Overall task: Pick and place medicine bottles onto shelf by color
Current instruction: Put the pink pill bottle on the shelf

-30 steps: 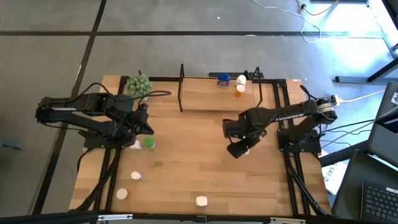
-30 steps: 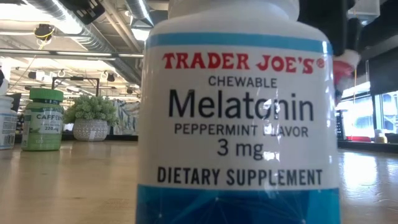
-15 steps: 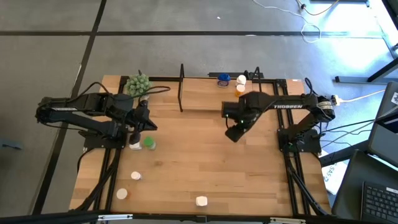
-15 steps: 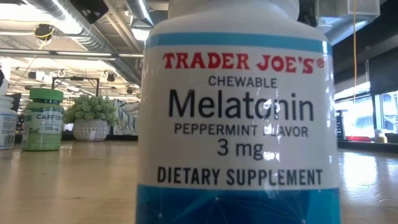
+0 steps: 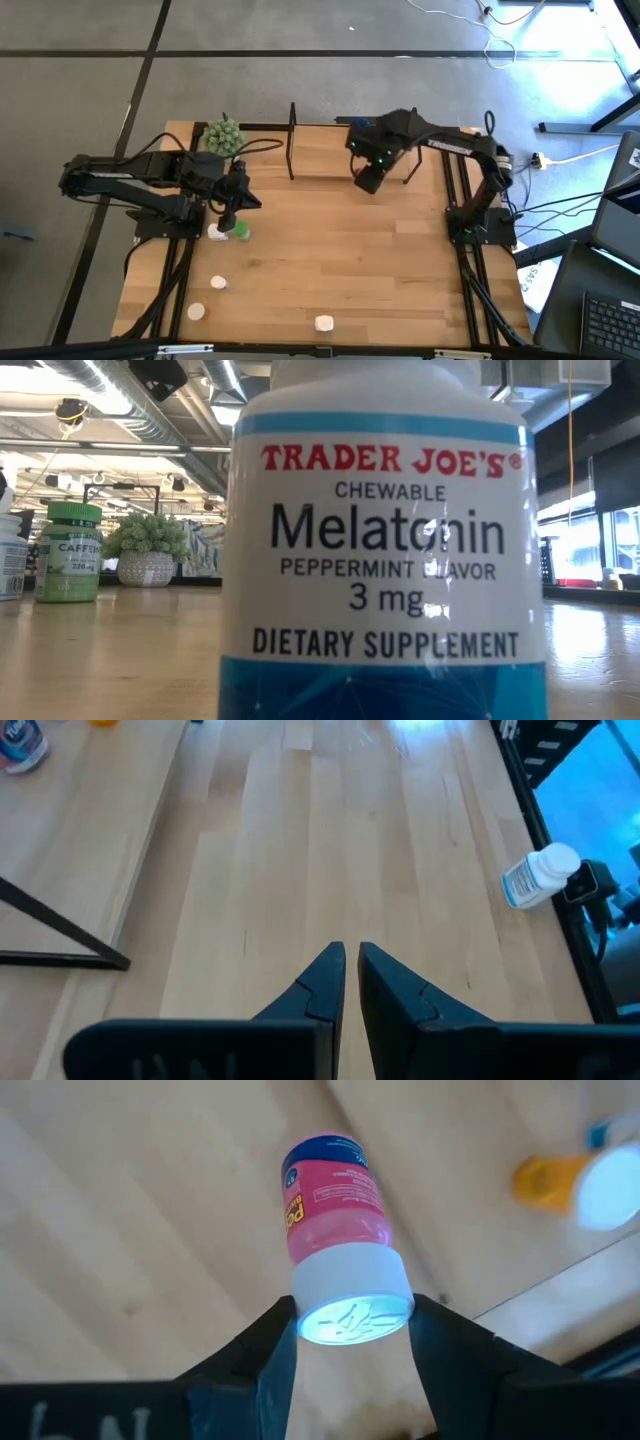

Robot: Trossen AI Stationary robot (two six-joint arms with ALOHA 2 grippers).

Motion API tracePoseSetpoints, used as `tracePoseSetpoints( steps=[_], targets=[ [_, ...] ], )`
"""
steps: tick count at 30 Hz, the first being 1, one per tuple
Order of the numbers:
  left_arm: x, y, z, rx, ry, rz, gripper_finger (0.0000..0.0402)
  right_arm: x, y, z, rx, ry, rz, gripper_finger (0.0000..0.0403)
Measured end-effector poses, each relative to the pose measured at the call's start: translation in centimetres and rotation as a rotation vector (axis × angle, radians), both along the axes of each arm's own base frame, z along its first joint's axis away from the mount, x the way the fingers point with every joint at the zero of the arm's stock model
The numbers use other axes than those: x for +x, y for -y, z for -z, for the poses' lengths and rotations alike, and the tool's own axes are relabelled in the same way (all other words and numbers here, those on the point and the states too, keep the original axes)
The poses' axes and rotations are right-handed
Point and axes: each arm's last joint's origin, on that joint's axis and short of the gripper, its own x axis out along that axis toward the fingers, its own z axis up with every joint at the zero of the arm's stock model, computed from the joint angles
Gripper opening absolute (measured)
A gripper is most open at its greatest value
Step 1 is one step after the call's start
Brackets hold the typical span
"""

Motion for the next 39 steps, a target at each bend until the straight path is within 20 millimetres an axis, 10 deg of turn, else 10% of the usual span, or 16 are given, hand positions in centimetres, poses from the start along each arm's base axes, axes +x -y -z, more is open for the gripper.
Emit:
tracePoseSetpoints(
  steps=[21,39],
  targets=[
    [0.6,-0.3,-0.4,0.05,0.065,-0.083,0.0027,3.5,7.6,2.2,-0.026,-0.062,0.043,0.0174],
    [0.6,-0.3,-0.4,0.059,0.064,-0.079,0.0027,1.1,5.0,2.8,0.001,-0.136,0.011,0.0174]
  ],
)
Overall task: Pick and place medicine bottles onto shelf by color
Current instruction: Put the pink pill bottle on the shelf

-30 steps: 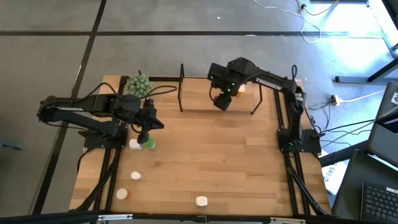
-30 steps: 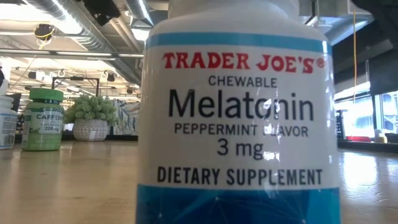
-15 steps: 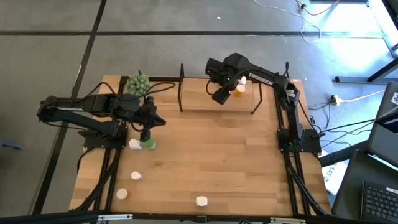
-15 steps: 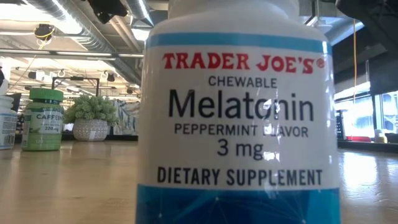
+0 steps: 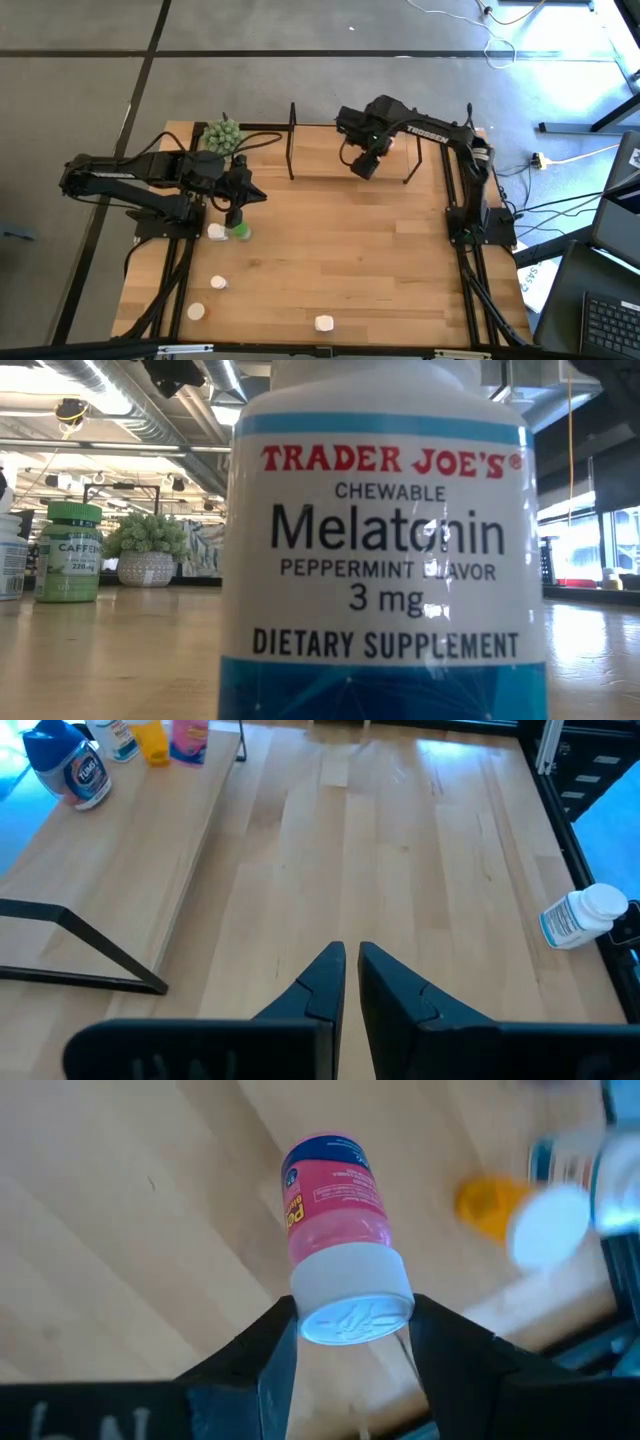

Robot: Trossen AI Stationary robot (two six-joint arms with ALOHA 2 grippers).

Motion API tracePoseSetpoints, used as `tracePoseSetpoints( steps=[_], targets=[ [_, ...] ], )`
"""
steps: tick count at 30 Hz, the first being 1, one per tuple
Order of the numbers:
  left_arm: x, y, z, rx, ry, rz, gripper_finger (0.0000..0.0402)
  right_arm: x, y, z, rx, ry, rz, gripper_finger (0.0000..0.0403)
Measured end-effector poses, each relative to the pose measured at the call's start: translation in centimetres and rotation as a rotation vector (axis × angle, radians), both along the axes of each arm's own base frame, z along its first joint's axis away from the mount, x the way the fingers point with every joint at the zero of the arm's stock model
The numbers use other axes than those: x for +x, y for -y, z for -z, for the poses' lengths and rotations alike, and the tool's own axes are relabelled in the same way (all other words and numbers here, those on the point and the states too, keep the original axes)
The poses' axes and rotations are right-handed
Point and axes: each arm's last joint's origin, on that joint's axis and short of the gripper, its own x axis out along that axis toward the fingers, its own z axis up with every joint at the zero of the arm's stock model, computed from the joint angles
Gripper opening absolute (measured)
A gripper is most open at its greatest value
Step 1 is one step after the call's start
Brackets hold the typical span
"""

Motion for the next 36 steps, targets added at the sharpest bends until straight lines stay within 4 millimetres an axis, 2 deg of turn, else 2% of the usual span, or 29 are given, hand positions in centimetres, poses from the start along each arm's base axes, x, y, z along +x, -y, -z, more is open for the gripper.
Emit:
tracePoseSetpoints(
  steps=[5,18,36],
  targets=[
    [0.0,0.0,0.0,0.009,0.0,0.005,0.0027,-1.8,-0.5,0.6,0.013,-0.043,0.029,0.0174],
    [0.0,0.0,0.0,0.007,0.0,0.004,0.0027,-4.0,2.0,3.8,0.049,-0.167,0.144,0.0174],
    [0.0,0.0,0.0,-0.002,0.001,-0.001,0.0027,-4.1,2.3,4.2,0.011,-0.189,0.143,0.0174]
  ],
)
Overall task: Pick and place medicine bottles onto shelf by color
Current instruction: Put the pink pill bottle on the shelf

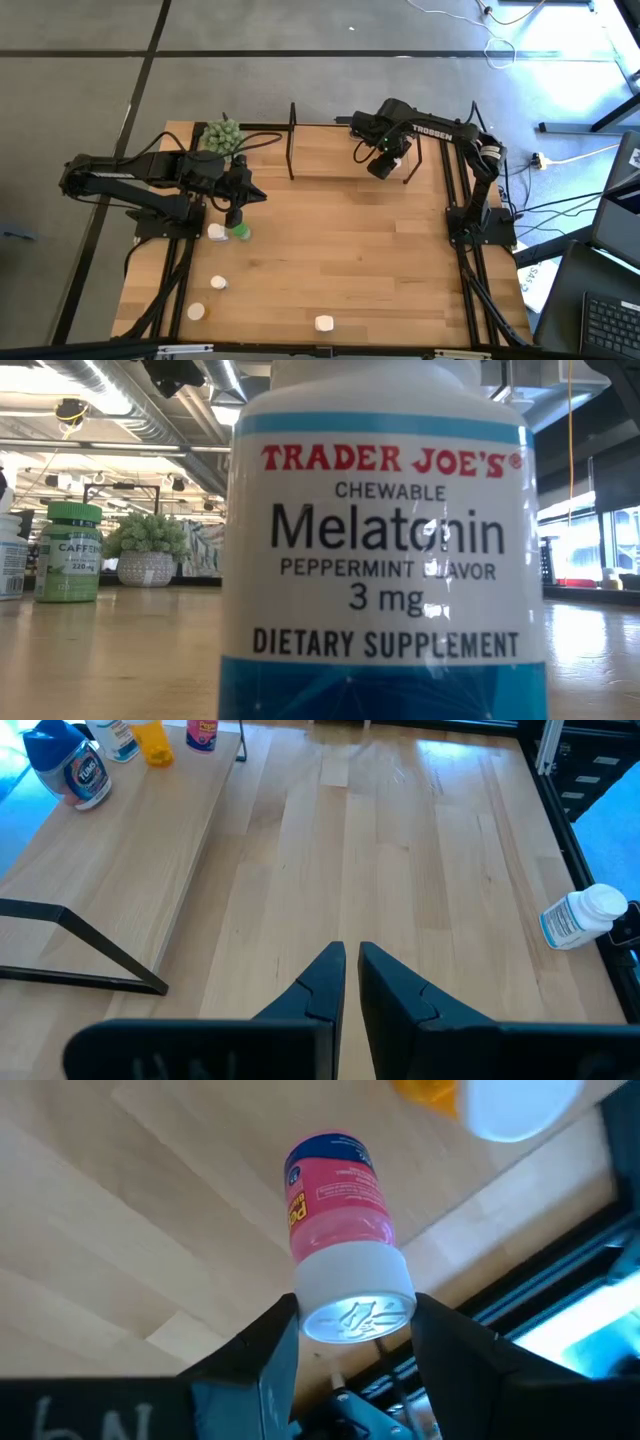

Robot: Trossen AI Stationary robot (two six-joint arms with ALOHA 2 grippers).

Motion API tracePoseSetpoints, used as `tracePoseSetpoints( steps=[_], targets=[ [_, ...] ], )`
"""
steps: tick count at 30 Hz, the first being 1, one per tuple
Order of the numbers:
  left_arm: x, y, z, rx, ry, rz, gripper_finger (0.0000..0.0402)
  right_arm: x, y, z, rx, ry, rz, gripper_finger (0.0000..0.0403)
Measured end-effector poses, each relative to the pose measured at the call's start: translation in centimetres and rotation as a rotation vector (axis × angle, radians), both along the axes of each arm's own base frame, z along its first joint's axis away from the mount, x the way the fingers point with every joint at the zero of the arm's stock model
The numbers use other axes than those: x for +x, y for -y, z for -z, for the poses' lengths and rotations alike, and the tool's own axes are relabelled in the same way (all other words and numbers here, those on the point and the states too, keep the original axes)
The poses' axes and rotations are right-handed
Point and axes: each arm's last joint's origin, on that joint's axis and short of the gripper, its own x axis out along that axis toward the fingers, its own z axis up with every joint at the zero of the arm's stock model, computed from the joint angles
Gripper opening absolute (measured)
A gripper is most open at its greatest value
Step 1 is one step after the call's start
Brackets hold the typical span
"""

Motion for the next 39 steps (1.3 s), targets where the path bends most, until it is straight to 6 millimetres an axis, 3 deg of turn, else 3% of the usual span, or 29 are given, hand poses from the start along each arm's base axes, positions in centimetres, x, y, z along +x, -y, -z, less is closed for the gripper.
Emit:
tracePoseSetpoints(
  steps=[17,28,39],
  targets=[
    [0.0,0.0,0.0,0.0,0.0,0.0,0.0027,0.1,0.1,0.1,0.006,0.008,-0.07,0.0174],
    [0.0,0.0,0.0,0.0,0.0,0.0,0.0027,-1.0,-0.5,3.4,0.051,-0.095,-0.059,0.0174],
    [0.0,0.0,0.0,0.0,0.0,0.0,0.0027,-0.4,-0.2,2.0,0.028,-0.042,-0.056,0.0174]
  ],
)
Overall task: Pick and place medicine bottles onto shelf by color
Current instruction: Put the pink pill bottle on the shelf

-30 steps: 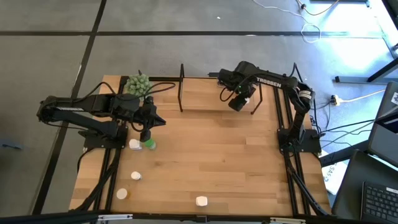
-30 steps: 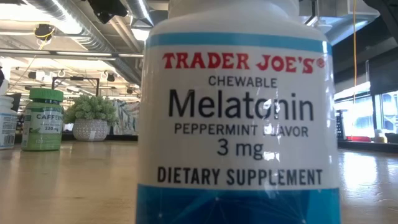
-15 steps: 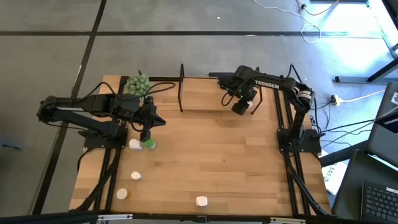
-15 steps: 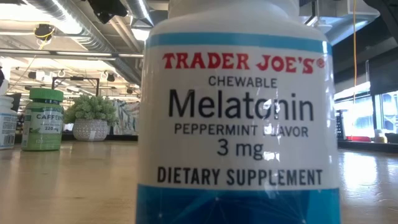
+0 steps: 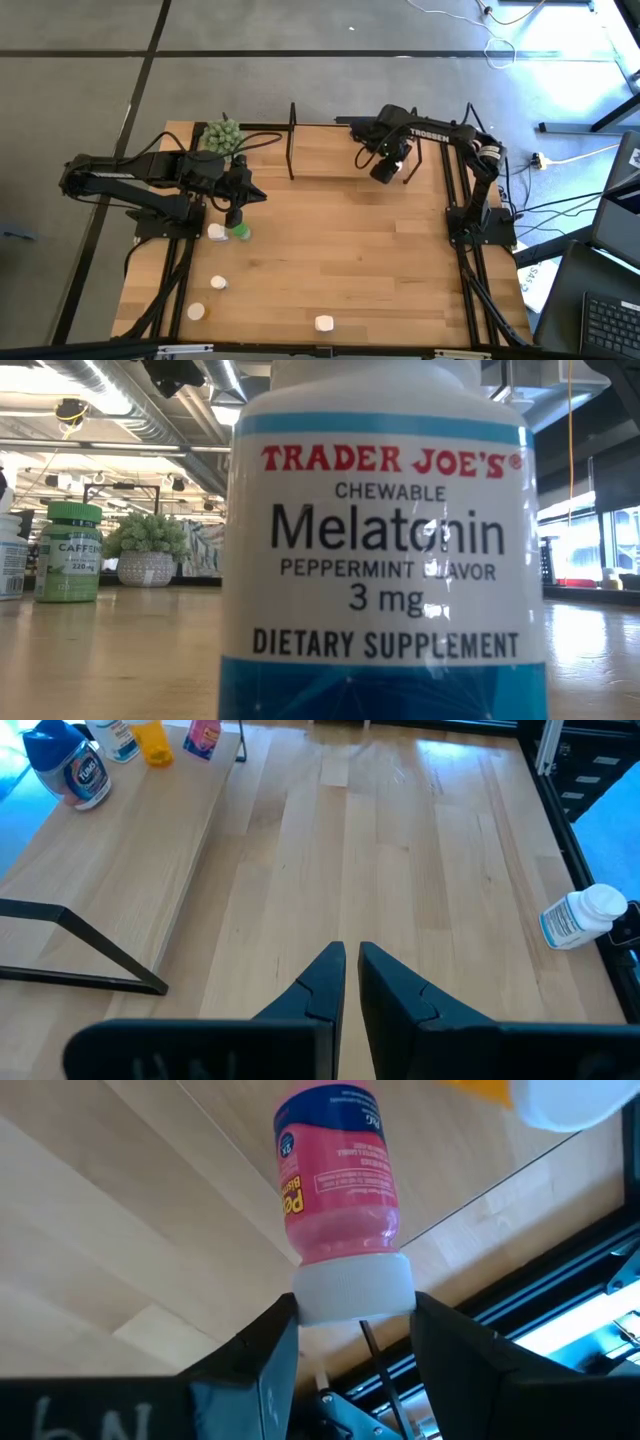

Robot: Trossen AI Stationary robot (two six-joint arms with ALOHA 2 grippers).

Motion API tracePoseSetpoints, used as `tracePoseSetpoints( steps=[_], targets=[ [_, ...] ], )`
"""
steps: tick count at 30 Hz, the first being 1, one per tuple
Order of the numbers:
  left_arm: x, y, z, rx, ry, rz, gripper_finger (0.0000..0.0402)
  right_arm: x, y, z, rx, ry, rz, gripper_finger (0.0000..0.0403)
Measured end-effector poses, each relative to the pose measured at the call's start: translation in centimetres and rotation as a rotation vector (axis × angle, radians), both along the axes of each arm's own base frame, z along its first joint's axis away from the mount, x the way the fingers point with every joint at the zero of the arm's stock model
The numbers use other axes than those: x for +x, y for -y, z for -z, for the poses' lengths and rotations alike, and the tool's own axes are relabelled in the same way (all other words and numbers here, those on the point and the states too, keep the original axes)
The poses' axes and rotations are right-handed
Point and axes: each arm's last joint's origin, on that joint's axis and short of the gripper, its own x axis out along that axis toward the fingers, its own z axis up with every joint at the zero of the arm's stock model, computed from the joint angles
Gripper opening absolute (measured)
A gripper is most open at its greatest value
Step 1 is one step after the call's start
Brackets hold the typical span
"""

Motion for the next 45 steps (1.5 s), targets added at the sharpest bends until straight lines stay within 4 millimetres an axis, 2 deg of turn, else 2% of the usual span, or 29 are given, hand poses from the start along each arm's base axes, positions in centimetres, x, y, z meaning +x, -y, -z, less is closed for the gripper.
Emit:
tracePoseSetpoints(
  steps=[6,11,23,28,37,40,45],
  targets=[
    [0.0,0.0,0.0,0.0,0.0,0.0,0.0027,0.1,-0.1,-1.2,0.002,-0.003,-0.002,0.0174],
    [0.0,0.0,0.0,0.001,0.0,-0.002,0.0027,0.9,-0.9,-2.2,-0.017,0.033,-0.035,0.0174],
    [0.0,0.0,0.0,0.003,0.0,-0.011,0.0027,1.7,-2.4,-2.3,0.098,0.097,-0.016,0.0175],
    [0.0,0.0,0.0,0.003,0.0,-0.011,0.0027,2.5,-4.4,-2.4,0.188,0.135,0.013,0.0176],
    [0.0,0.0,0.0,0.003,0.0,-0.011,0.0027,3.8,-9.8,-2.1,0.29,0.131,-0.046,0.0175],
    [0.0,0.0,0.0,0.003,0.0,-0.011,0.0027,3.4,-11.4,-1.4,0.301,0.092,-0.088,0.0175],
    [0.0,0.0,0.0,0.005,0.0,-0.01,0.0027,1.4,-13.0,-1.7,0.32,0.076,-0.062,0.0175]
  ],
)
